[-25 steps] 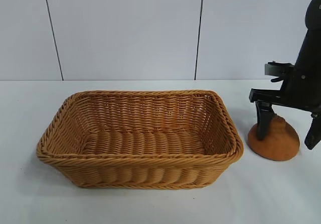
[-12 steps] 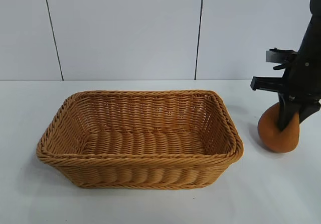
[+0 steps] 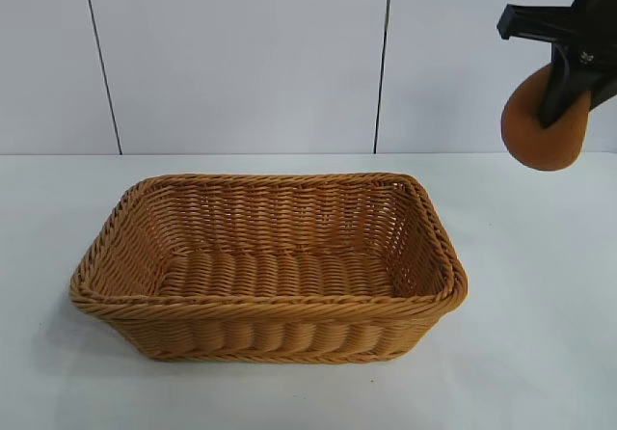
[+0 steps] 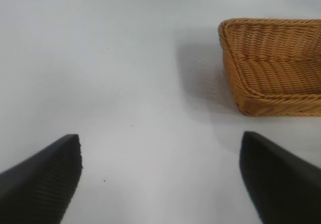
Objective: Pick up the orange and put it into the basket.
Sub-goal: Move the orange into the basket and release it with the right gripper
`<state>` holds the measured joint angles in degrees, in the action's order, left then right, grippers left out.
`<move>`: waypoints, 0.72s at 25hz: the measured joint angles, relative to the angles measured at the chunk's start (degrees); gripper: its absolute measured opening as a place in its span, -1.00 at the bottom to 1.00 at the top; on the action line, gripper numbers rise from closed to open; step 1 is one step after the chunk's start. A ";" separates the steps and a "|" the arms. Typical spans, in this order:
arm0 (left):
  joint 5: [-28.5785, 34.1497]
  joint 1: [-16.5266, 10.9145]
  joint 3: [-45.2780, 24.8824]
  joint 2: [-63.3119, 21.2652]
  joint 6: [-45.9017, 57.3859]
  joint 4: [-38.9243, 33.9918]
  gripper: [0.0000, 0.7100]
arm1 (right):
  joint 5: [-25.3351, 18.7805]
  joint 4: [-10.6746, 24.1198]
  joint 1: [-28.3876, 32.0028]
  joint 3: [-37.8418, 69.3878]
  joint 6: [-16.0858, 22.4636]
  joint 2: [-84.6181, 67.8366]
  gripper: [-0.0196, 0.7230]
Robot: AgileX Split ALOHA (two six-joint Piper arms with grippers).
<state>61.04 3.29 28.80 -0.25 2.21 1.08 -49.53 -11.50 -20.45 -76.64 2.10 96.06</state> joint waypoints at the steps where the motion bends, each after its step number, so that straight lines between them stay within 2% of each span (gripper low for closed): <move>1: 0.00 0.00 0.00 0.00 0.00 0.00 0.73 | 1.44 -0.68 -1.92 0.00 0.19 0.00 -0.84; 9: 0.00 0.00 0.00 0.00 0.00 0.00 0.73 | 10.03 -2.27 -13.99 0.00 2.81 0.70 -0.84; 18: 0.00 0.00 0.00 0.00 0.00 0.00 0.73 | 14.79 -2.31 -17.23 0.00 3.00 11.86 -0.84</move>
<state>61.04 3.29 28.80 -0.25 2.21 1.08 -34.74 -13.81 -37.68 -76.64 5.10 107.92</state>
